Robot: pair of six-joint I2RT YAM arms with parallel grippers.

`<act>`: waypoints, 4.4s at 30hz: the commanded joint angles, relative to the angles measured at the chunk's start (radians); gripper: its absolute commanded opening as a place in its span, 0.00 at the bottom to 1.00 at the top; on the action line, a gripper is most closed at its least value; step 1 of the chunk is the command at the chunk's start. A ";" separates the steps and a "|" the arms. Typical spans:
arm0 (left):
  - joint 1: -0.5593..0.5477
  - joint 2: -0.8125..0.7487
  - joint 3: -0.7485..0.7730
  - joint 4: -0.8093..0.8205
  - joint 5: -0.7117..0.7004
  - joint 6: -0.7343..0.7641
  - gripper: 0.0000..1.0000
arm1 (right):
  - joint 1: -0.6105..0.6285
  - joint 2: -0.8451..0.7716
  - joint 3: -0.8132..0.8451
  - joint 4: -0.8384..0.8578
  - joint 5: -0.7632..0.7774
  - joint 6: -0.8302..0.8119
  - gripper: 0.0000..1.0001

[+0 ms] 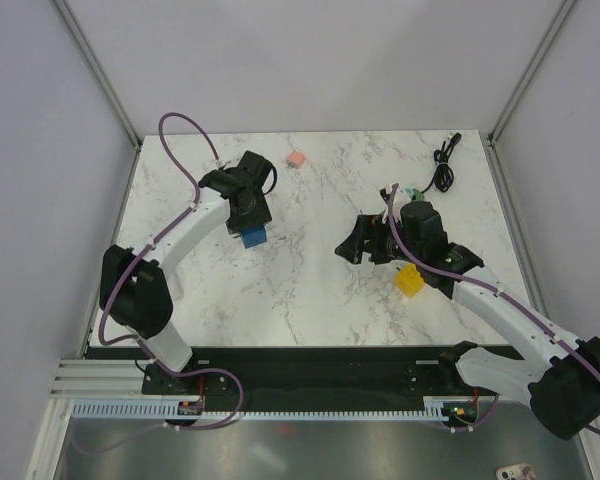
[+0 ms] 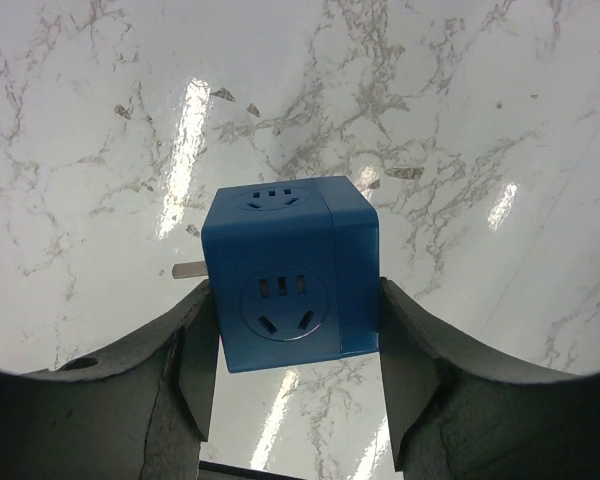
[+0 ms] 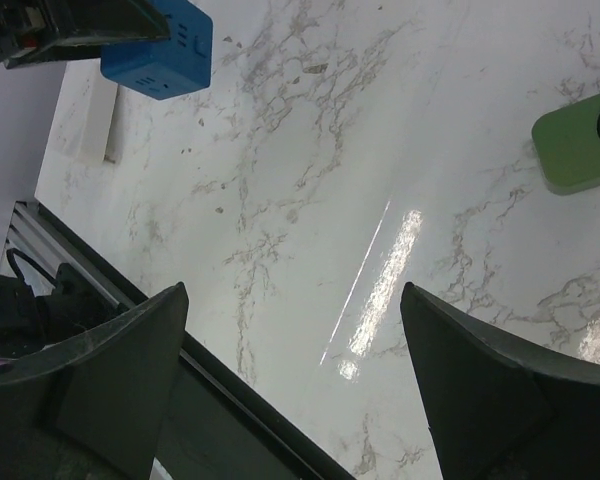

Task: Insert the plug

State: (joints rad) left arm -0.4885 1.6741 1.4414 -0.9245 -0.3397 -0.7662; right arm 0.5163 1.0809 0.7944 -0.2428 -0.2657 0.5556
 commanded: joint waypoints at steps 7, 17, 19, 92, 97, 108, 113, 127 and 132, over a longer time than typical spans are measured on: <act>0.001 -0.143 0.007 0.087 0.102 0.057 0.02 | 0.007 0.025 0.083 0.064 -0.032 0.006 0.96; -0.005 -0.420 -0.326 0.592 0.593 0.300 0.02 | 0.005 0.117 0.213 -0.049 -0.012 0.443 0.93; -0.007 -0.468 -0.366 0.656 0.610 0.327 0.02 | 0.005 0.111 0.232 -0.047 0.019 0.470 0.93; -0.237 -0.620 -0.691 1.398 0.312 0.604 0.02 | 0.185 0.254 0.371 0.094 0.227 1.210 0.88; -0.255 -0.602 -0.699 1.431 0.292 0.604 0.02 | 0.200 0.260 0.356 0.129 0.210 1.241 0.86; -0.259 -0.614 -0.710 1.449 0.318 0.587 0.02 | 0.205 0.226 0.249 0.237 0.322 1.228 0.47; -0.259 -0.633 -0.716 1.411 0.321 0.584 0.09 | 0.205 0.231 0.201 0.329 0.339 1.201 0.07; -0.259 -0.738 -0.592 0.990 0.389 0.552 1.00 | 0.027 0.114 0.192 0.211 0.241 0.493 0.00; -0.257 -0.772 -0.553 0.848 0.403 0.524 1.00 | -0.042 0.235 0.441 -0.166 0.336 -0.033 0.00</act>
State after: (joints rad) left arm -0.7429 0.9314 0.8471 0.0391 0.0383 -0.2016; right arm 0.4969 1.2438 1.0580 -0.2268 0.0269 0.9356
